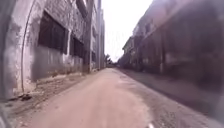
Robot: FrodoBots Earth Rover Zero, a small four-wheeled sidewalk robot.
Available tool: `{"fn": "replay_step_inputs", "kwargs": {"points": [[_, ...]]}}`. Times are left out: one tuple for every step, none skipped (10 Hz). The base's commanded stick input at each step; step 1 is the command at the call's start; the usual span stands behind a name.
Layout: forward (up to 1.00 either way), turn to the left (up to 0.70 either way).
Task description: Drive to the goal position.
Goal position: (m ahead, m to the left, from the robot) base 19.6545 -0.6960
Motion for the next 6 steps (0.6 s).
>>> {"fn": "replay_step_inputs", "kwargs": {"points": [[0.6,0.0],[0.6,0.0],[0.6,0.0],[0.6,0.0],[0.6,0.0],[0.6,0.0]]}}
